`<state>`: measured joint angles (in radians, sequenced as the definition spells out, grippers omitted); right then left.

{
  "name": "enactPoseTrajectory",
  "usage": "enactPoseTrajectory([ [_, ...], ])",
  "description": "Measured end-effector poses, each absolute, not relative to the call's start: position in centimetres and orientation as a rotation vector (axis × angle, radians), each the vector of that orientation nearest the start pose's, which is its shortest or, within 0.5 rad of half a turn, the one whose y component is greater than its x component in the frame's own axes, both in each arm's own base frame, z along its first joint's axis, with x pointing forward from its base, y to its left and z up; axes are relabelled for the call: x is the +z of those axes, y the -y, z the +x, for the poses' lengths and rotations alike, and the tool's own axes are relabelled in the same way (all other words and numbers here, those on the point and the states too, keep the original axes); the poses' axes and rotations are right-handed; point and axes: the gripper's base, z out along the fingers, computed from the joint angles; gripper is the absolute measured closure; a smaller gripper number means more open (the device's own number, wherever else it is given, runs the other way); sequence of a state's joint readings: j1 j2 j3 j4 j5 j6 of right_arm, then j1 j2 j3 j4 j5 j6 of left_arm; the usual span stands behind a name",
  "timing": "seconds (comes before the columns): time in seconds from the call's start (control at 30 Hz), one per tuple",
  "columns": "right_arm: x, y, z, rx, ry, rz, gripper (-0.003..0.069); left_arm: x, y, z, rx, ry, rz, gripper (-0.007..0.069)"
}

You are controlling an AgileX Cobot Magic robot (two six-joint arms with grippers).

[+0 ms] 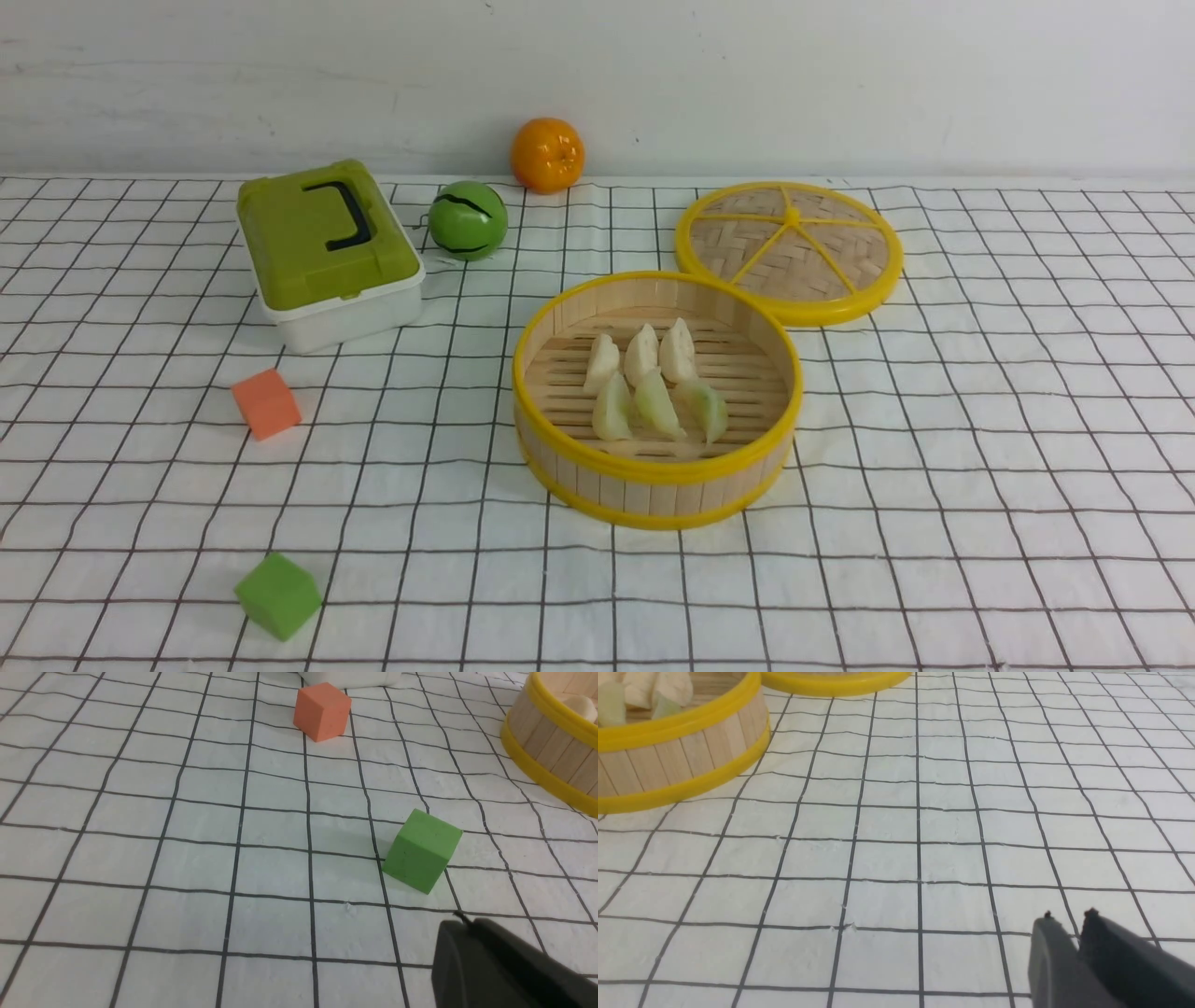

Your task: Put the dumplings into the steamer on the table with the white tablecloth.

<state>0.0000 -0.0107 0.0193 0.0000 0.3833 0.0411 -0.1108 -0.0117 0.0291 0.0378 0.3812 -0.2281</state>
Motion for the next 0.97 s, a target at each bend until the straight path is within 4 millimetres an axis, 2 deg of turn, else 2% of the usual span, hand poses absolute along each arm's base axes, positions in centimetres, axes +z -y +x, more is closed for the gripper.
enactPoseTrajectory([
  [0.97, 17.28, 0.00, 5.22, 0.028, -1.875, 0.039, 0.0523, 16.98, 0.45, 5.22, -0.195, -1.885, -0.087, 0.0629],
])
